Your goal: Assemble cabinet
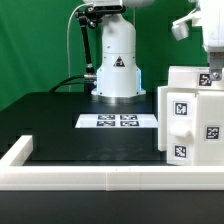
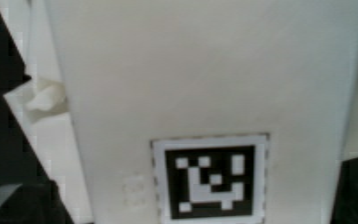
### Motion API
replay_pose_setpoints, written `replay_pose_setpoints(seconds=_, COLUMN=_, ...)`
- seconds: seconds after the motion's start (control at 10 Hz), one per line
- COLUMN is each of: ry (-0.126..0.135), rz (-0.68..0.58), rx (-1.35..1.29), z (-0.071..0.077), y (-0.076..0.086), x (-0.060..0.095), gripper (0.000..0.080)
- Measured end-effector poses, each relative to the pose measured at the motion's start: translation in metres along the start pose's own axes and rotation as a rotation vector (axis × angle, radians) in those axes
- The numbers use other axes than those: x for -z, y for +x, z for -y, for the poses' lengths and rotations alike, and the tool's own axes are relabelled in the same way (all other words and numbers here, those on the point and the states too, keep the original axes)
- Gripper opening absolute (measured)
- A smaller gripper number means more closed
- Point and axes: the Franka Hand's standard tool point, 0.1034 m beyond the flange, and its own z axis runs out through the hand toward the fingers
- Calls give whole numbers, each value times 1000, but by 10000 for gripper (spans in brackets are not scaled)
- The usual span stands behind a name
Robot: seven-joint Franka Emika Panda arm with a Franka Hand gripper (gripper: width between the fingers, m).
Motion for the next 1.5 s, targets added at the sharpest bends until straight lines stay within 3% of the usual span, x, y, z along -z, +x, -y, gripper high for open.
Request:
replay_pose_setpoints(seconds=0.1, ry=1, rz=1, rx=-6, z=0, y=0, x=-1, gripper=686)
replay_pose_setpoints(seconds=0.2, ry=1, rz=1, rx=-12, z=0, y=0, x=-1, gripper=561)
replay_pose_setpoints(seconds=0.7, ry=0, rz=1, rx=-91, z=-3, y=-5, x=-1, gripper=561)
replay_pose_setpoints(seconds=1.2, ry=1, rz=2, rx=-429, z=-3, y=-6, x=-1, gripper=563)
replay_pose_setpoints(seconds=1.5, ry=-6, rz=-7, rx=-779, z=-4, y=-5, x=-1, gripper=563)
